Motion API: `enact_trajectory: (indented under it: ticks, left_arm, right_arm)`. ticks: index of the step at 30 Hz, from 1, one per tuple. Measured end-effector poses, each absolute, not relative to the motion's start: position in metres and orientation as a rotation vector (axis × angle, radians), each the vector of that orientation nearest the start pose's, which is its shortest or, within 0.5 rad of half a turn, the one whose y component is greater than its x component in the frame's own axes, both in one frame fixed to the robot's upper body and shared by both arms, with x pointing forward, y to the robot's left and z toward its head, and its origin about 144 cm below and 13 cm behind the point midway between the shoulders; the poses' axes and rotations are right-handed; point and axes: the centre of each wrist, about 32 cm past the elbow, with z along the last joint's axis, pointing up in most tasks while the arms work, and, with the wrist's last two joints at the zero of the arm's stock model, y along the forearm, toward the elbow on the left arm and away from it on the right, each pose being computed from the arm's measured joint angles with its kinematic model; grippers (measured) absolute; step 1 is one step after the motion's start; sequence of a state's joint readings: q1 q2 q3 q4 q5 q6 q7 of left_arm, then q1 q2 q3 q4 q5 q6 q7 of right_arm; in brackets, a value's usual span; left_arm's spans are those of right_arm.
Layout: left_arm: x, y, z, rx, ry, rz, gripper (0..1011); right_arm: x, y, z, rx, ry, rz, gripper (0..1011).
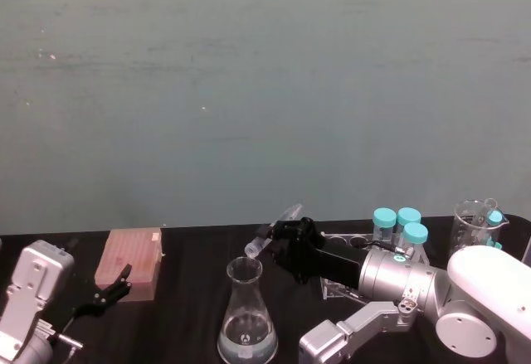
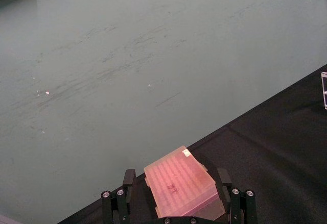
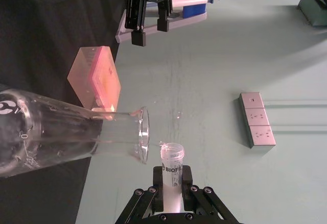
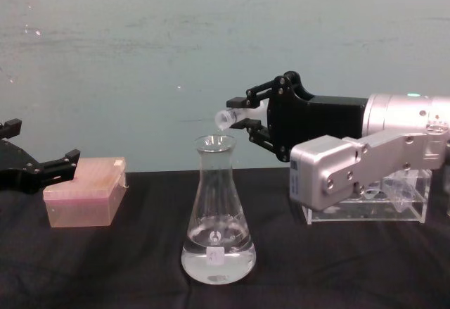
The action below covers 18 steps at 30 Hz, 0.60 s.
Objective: Pour the liquid from the test tube into the beaker using one hand.
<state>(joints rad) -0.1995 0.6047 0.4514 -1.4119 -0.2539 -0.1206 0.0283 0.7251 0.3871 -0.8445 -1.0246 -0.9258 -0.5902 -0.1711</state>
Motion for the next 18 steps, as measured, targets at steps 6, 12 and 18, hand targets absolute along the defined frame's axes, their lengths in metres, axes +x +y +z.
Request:
enact_trajectory:
  ticks: [6, 12, 18]
  left_arm:
    - [0.4886, 0.3097, 1.1398, 0.304, -0.285, 1.248, 1000]
    - [0.4886, 0.3097, 1.1398, 0.305, -0.285, 1.248, 1000]
    - [0.4886, 0.3097, 1.1398, 0.304, -0.285, 1.248, 1000]
  right_arm:
    - [0.6024, -0.2073, 1.1848, -0.468, -1.538, -0.402, 198]
    - [0.6032, -0.2078, 1.1863, -0.470, -1.551, -0.390, 198]
    - [0.6045, -0.2073, 1.1887, -0.469, -1.565, -0.381, 199]
